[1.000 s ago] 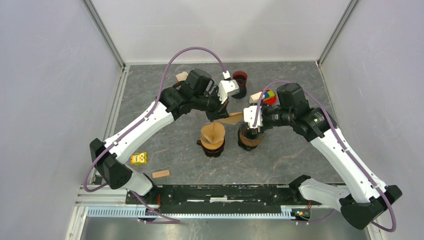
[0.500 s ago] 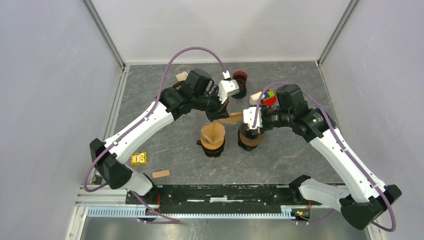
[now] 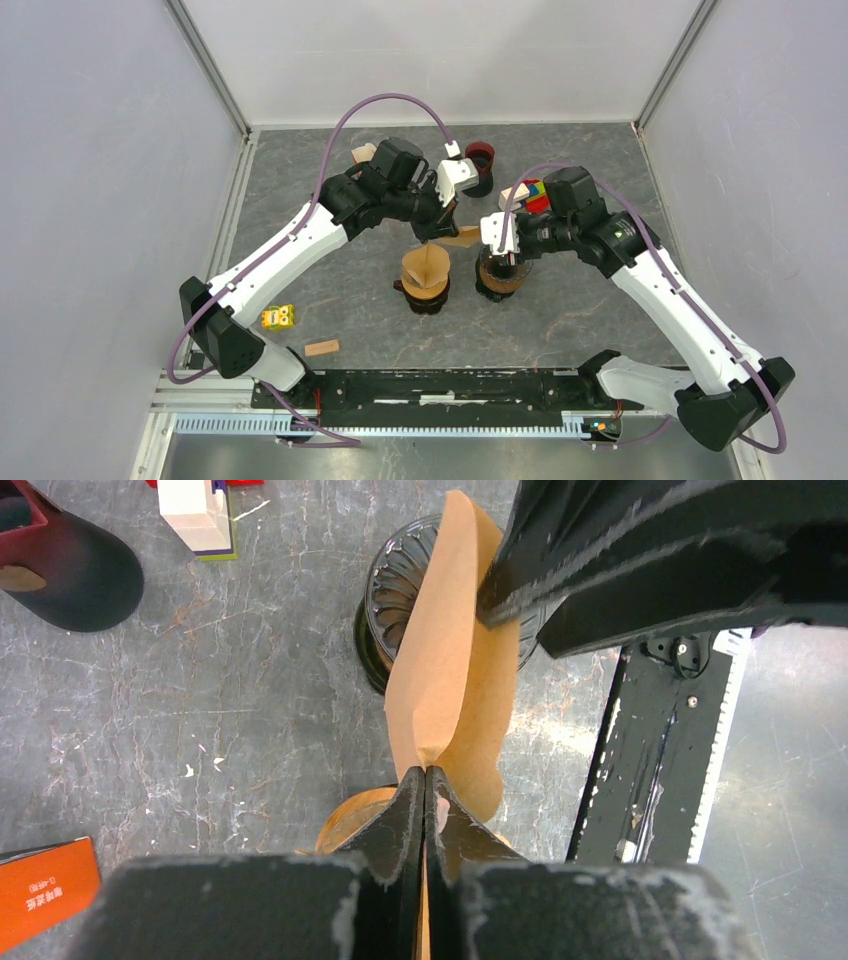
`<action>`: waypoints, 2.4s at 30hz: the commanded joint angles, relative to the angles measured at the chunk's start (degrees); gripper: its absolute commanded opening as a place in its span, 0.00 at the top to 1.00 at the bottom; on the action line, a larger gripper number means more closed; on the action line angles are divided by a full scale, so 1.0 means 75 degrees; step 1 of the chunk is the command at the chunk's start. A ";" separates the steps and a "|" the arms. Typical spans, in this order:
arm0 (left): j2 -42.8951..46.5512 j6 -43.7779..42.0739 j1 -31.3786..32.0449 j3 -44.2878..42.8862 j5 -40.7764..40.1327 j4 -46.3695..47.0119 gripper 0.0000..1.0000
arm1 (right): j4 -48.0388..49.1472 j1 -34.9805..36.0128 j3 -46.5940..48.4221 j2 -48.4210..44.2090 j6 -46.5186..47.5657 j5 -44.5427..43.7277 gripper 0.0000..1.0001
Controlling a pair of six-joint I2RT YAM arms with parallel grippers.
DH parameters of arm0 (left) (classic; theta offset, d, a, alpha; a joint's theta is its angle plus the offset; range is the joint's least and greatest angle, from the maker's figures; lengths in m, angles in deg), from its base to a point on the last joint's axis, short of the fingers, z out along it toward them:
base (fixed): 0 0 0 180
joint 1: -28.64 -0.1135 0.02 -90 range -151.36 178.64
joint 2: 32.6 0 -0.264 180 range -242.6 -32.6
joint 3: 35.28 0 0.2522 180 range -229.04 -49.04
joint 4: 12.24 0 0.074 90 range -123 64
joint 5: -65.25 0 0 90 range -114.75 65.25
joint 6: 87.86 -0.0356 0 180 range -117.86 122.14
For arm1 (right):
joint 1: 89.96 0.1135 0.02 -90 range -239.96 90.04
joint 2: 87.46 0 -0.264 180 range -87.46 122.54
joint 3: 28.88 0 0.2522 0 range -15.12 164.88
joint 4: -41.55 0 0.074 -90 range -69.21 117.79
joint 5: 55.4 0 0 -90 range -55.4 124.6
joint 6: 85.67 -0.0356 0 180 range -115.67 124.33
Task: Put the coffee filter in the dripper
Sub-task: Pick up the coffee filter from the coffee filter holder, then place the coffee filter in the coffee dripper.
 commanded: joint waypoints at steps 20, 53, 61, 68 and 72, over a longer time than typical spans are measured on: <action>0.0080 0.1411 -0.0302 0.0066 0.1156 0.1042 0.98 | 0.0803 0.0392 -0.0344 0.0321 -0.0349 0.0053 0.74; 0.0068 0.1796 -0.0628 0.0223 0.0926 0.1432 0.98 | 0.0878 0.0797 -0.0346 0.0426 -0.0365 -0.0702 1.00; 0.0024 0.2134 -0.0700 0.0338 0.0958 0.1762 0.84 | 0.0931 0.0802 -0.0328 0.0439 -0.0451 -0.0652 1.00; -0.0193 0.2405 -0.0700 0.0276 0.1355 0.2070 0.58 | 0.0857 0.0805 -0.0195 0.0645 -0.0569 -0.0598 1.00; -0.0237 0.2392 -0.0690 0.0278 0.1637 0.2079 0.54 | 0.0843 0.0811 -0.0149 0.0685 -0.0596 -0.0598 1.00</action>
